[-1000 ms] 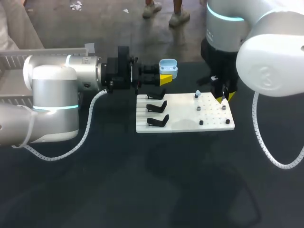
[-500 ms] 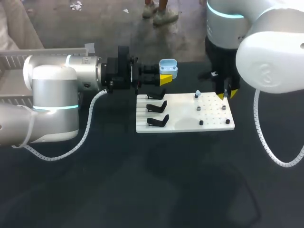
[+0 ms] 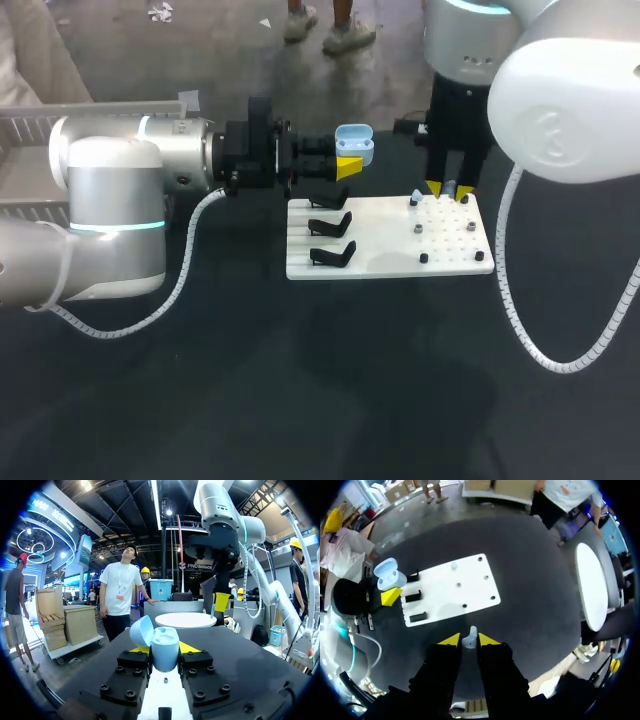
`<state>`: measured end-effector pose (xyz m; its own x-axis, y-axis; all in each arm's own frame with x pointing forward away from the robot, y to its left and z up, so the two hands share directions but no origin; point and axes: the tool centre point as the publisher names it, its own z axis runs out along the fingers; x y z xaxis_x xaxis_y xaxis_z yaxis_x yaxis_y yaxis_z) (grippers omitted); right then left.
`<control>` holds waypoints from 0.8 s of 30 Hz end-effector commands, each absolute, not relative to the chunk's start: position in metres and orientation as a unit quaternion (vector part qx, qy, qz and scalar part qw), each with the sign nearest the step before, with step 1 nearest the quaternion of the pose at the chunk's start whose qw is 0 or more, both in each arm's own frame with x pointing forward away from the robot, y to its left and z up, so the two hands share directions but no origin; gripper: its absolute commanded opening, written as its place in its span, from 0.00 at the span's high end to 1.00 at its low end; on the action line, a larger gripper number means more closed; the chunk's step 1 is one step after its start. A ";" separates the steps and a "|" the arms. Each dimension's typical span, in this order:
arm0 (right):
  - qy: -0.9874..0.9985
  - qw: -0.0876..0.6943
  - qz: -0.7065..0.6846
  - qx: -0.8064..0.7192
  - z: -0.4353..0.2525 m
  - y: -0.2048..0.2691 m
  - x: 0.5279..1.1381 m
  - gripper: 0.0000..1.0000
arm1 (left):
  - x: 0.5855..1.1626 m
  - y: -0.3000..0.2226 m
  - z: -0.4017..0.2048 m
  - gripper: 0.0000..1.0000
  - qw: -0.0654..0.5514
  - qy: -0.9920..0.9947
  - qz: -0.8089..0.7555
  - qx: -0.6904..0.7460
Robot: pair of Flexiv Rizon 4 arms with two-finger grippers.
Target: Pick up each earbud case from the left stands, insert the matching earbuds, close the lid, and place the case in the box.
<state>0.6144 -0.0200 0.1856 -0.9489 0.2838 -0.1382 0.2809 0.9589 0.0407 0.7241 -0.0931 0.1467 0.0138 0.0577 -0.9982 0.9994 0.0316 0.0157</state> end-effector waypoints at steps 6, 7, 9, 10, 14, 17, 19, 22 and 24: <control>0.964 0.106 0.078 0.231 0.183 -0.027 0.607 1.00 | 0.723 -0.093 0.146 1.00 0.501 0.517 -0.472 0.508; 0.964 0.106 0.078 0.231 0.183 -0.027 0.607 1.00 | 0.723 -0.093 0.146 1.00 0.501 0.517 -0.472 0.508; 0.964 0.106 0.078 0.231 0.183 -0.027 0.607 1.00 | 0.723 -0.093 0.146 1.00 0.501 0.517 -0.472 0.508; 0.964 0.106 0.078 0.231 0.183 -0.027 0.607 1.00 | 0.723 -0.093 0.146 1.00 0.501 0.517 -0.472 0.508; 0.963 0.094 0.076 0.239 0.182 -0.020 0.613 1.00 | 0.723 -0.093 0.146 1.00 0.501 0.517 -0.472 0.508; 0.964 0.090 0.070 0.241 0.184 -0.014 0.621 1.00 | 0.723 -0.093 0.146 1.00 0.501 0.517 -0.472 0.508; 0.965 0.088 0.067 0.238 0.187 -0.010 0.627 1.00 | 0.723 -0.093 0.146 1.00 0.501 0.517 -0.472 0.508; 0.967 0.077 0.065 0.232 0.191 0.000 0.635 1.00 | 0.723 -0.093 0.146 1.00 0.501 0.517 -0.472 0.508; 0.969 0.073 0.062 0.227 0.195 0.008 0.641 1.00 | 0.723 -0.093 0.146 1.00 0.501 0.517 -0.472 0.508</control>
<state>0.6241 -0.0061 0.1908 -0.8755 0.4596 -0.1489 0.4259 0.8798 0.2112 0.7241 -0.0931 0.1468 0.0139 0.0577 -0.9982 0.9994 0.0316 0.0157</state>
